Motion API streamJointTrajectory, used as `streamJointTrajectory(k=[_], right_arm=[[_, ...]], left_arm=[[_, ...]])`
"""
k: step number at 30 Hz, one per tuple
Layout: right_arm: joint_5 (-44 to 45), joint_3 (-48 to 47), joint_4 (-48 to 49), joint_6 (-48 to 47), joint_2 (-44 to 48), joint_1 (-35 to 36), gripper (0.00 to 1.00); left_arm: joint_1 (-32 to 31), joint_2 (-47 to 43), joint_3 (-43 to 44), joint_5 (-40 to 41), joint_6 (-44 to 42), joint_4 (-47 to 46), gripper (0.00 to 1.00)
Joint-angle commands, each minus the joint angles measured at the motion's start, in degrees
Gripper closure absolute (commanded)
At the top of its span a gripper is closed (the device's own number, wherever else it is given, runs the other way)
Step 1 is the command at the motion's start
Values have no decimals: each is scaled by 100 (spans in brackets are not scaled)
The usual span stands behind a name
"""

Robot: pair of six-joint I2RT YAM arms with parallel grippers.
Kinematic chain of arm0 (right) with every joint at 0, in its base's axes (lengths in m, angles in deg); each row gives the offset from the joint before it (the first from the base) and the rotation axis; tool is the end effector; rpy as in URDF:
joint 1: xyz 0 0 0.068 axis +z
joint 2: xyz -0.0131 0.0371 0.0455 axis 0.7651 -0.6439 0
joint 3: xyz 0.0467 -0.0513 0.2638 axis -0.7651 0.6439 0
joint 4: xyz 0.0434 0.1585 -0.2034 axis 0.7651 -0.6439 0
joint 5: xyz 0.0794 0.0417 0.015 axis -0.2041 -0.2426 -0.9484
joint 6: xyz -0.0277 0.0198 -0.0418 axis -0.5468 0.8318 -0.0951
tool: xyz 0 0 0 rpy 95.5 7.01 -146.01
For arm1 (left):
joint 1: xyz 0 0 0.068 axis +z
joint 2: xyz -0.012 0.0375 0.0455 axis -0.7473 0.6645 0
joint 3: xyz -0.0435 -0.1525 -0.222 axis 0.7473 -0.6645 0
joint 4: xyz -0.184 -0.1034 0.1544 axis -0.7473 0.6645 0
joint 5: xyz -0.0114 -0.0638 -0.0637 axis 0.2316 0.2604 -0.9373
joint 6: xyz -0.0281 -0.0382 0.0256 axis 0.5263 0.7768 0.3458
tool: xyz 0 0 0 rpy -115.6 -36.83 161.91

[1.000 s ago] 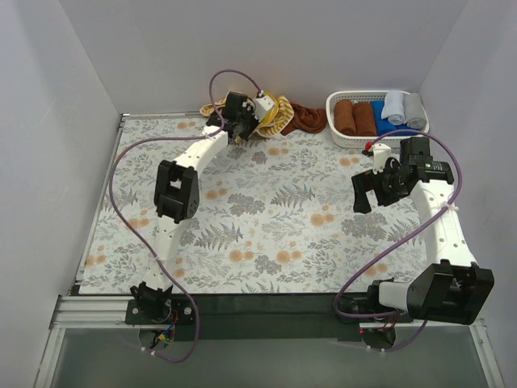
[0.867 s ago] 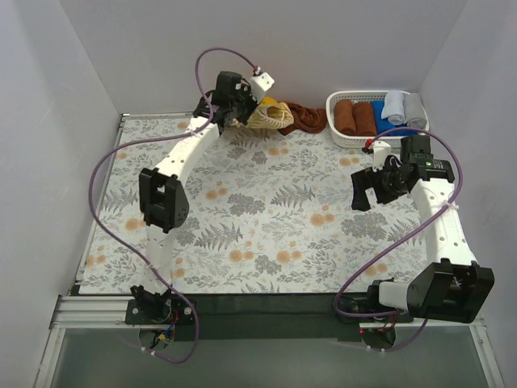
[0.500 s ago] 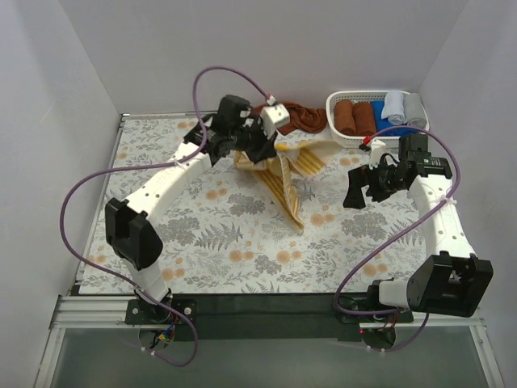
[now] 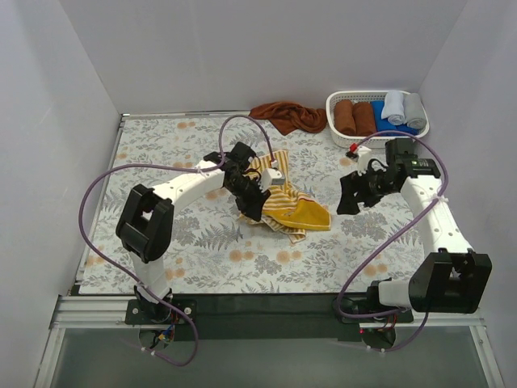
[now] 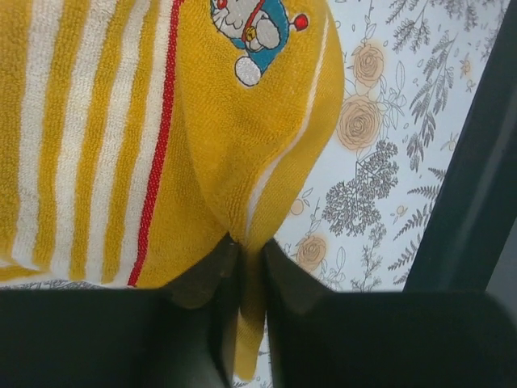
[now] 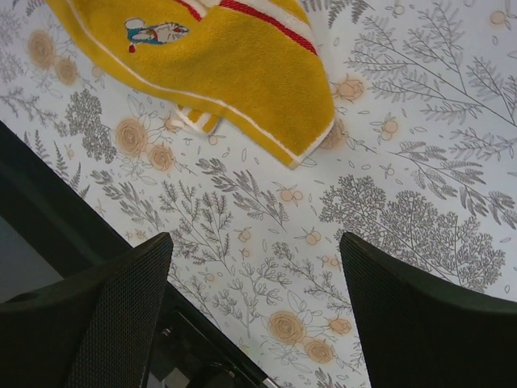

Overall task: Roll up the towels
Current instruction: Move the towel to the center of the board, then flatten the towel

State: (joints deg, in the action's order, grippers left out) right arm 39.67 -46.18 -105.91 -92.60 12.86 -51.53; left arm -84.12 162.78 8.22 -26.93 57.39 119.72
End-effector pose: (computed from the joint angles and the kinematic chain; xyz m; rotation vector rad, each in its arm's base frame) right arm 0.2473 0.0124 0.2975 -0.7217 2.4289 0.5845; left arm 0.2854 -0.2301 0.2147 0.7899 2.8479 -0.9938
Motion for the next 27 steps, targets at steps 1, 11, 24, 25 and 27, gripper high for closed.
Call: streamJointTrajectory(k=[1, 11, 24, 25, 27], right_arm=[[123, 33, 135, -202, 106, 729, 25], [1336, -220, 1268, -9, -130, 2908, 29], [3630, -809, 2254, 34, -1939, 6258, 28], [3840, -993, 2254, 96, -2107, 6339, 31], [3982, -1169, 2245, 202, -2519, 6444, 32]], left_arm=[[455, -148, 339, -563, -532, 480, 82], [2001, -524, 525, -1908, -823, 1035, 43], [3945, -1386, 200, -2313, -409, 1325, 26], [4094, -1404, 173, -2339, -409, 1360, 26], [4235, -1422, 138, -2488, -435, 1413, 25]])
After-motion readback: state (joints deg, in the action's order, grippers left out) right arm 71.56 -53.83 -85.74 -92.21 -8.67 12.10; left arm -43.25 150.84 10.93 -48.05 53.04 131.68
